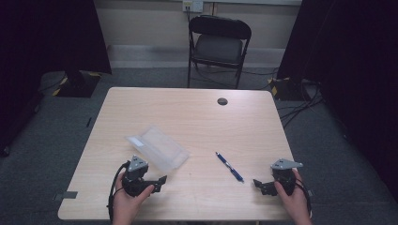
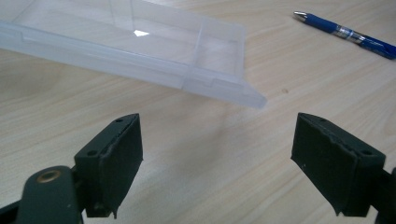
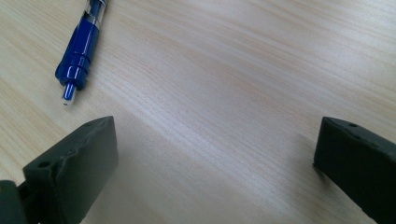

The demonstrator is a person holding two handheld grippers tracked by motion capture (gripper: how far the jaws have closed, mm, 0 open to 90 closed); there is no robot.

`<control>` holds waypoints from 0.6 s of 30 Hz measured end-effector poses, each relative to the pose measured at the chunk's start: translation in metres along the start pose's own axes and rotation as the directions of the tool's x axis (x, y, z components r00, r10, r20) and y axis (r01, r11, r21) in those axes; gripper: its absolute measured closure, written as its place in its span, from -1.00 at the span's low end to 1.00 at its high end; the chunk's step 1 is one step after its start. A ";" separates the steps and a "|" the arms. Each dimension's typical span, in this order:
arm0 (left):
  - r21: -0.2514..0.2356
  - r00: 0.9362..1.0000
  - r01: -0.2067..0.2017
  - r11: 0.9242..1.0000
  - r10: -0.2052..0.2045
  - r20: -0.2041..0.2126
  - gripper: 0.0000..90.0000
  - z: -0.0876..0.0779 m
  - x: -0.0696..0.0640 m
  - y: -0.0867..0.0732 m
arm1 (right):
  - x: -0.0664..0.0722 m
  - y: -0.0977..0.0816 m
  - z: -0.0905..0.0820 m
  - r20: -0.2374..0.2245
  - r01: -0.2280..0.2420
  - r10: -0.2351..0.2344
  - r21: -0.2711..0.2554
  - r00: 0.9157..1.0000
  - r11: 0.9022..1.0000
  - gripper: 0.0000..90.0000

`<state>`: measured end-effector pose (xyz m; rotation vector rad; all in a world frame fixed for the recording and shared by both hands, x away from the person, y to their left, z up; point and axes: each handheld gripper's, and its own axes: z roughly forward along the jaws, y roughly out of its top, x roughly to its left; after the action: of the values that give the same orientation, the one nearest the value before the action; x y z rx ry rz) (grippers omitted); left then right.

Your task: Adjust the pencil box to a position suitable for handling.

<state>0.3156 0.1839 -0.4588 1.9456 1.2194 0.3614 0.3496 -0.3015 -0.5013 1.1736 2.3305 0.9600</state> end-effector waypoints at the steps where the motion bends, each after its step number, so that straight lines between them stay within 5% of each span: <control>1: -0.004 1.000 0.006 1.000 -0.006 0.000 -0.64 0.001 0.000 0.000 | 0.000 0.000 0.000 0.001 -0.001 0.001 0.001 1.000 1.000 -1.00; 8: 0.015 0.997 0.052 0.999 -0.051 -0.056 -0.64 0.002 0.005 0.004 | 0.001 0.000 -0.001 0.008 -0.011 0.011 0.005 1.000 1.000 -1.00; 18: -0.005 0.998 0.061 0.998 -0.062 -0.023 -0.63 0.002 0.001 0.011 | 0.001 0.000 -0.001 0.009 -0.012 0.012 0.004 1.000 1.000 -1.00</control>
<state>0.3240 0.1816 -0.4521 1.9006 1.2896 0.3557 0.3484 -0.3009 -0.5010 1.1927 2.3217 0.9533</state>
